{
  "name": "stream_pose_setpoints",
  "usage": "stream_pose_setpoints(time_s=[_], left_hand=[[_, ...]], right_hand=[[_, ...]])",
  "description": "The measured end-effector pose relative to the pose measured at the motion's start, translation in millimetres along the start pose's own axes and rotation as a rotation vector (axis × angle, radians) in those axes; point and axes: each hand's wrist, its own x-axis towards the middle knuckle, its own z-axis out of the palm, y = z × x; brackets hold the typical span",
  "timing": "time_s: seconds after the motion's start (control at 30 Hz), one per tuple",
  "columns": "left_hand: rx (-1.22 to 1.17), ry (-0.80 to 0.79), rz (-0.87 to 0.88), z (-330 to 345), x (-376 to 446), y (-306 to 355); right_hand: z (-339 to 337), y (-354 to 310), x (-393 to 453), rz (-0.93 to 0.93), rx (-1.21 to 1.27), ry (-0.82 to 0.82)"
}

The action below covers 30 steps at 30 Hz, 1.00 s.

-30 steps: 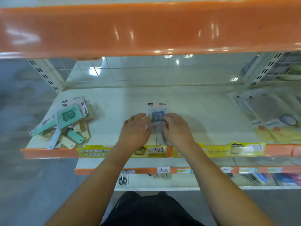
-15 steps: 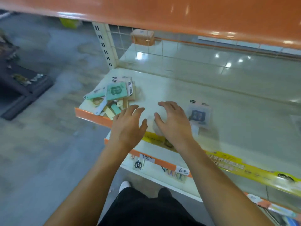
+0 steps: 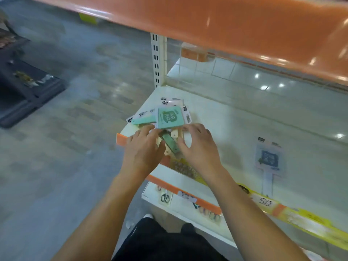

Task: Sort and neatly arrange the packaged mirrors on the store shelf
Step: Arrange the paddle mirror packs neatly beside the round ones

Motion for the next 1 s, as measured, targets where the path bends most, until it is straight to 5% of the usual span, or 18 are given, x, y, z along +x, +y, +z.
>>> stream_pose_setpoints(time_s=[0.37,0.67,1.0], left_hand=[[-0.020,0.003,0.132,-5,52,-56],[-0.039,-0.057,0.167,-5,72,-69],[-0.016,-0.117,0.122,-8,82,-75]], right_hand=[[33,-43,43,0.138,-0.165,0.178],[42,-54,67,0.151,-0.181,0.075],[29,-38,103,-0.009,-0.301,-0.251]])
